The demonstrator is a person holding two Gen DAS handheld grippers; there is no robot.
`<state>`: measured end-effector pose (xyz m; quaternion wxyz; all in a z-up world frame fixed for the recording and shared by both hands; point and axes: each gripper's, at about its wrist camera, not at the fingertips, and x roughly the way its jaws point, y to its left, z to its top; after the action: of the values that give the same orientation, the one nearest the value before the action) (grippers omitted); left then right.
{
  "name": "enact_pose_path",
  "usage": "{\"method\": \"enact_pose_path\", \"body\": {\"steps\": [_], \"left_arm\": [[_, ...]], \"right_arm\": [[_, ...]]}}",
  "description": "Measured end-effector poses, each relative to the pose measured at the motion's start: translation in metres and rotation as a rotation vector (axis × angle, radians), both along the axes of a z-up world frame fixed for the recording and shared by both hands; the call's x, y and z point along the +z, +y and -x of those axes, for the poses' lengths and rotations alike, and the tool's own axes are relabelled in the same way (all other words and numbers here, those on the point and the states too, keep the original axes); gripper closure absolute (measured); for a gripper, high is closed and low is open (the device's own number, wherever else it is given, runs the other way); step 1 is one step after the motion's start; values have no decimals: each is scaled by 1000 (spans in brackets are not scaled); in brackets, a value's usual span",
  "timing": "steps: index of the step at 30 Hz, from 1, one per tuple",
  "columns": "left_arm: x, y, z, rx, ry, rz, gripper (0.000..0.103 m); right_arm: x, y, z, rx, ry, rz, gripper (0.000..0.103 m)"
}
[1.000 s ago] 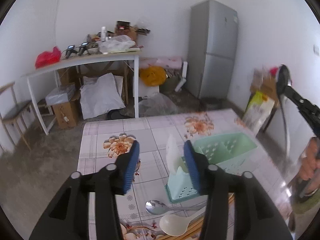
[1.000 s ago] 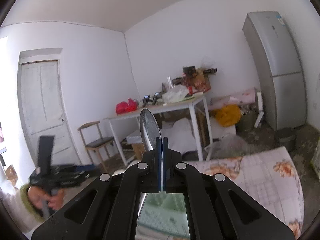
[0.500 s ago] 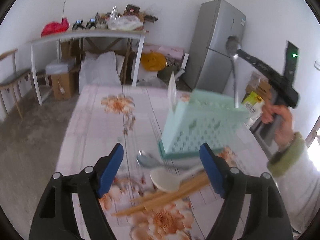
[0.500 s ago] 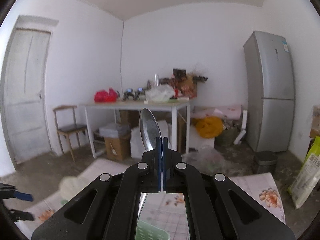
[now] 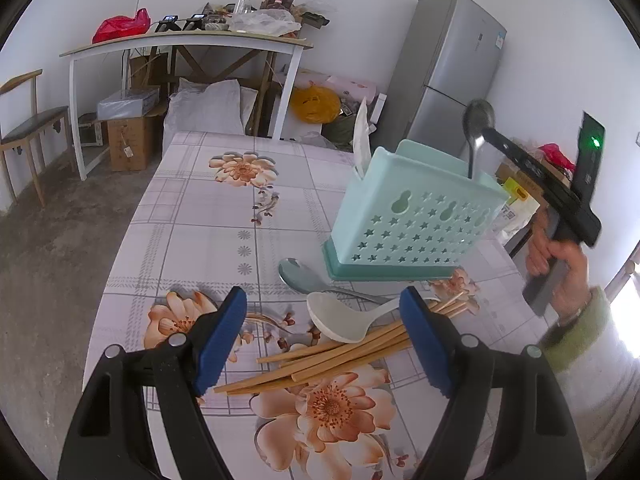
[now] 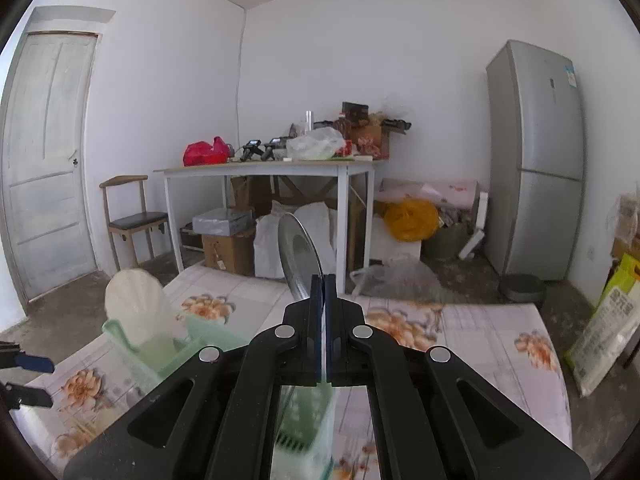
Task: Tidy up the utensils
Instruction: 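Lower the silver spoon into the green holder and open the right gripper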
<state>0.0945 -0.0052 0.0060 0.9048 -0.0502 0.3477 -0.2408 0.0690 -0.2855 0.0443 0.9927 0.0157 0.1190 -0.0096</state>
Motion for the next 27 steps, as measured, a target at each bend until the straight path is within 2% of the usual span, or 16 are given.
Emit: {"method": "enact_pose_path", "body": {"steps": [5, 9, 11, 12, 13, 16, 21, 25, 27], "left_arm": [[0, 2, -1, 9, 10, 5, 27], [-2, 5, -1, 18, 16, -1, 27], [-2, 6, -1, 22, 20, -1, 27], [-2, 7, -1, 24, 21, -1, 27], [-3, 7, 0, 27, 22, -3, 27], [-4, 9, 0, 34, 27, -6, 27], [-7, 12, -1, 47, 38, -5, 26], [-9, 16, -3, 62, 50, -2, 26], [-11, 18, -4, 71, 58, -4, 26]], "right_arm": [[-9, 0, 16, -1, 42, -27, 102], [-14, 2, 26, 14, 92, -59, 95], [-13, 2, 31, 4, 94, -69, 81], [-12, 1, 36, -3, 89, -87, 69], [-10, 0, 41, -7, 79, -103, 65], [-3, -5, 57, -26, 52, -153, 57], [3, -4, 80, -36, 47, -214, 50], [-8, 16, 90, -24, 124, -236, 38], [-18, 29, 88, -7, 194, -240, 32]]}}
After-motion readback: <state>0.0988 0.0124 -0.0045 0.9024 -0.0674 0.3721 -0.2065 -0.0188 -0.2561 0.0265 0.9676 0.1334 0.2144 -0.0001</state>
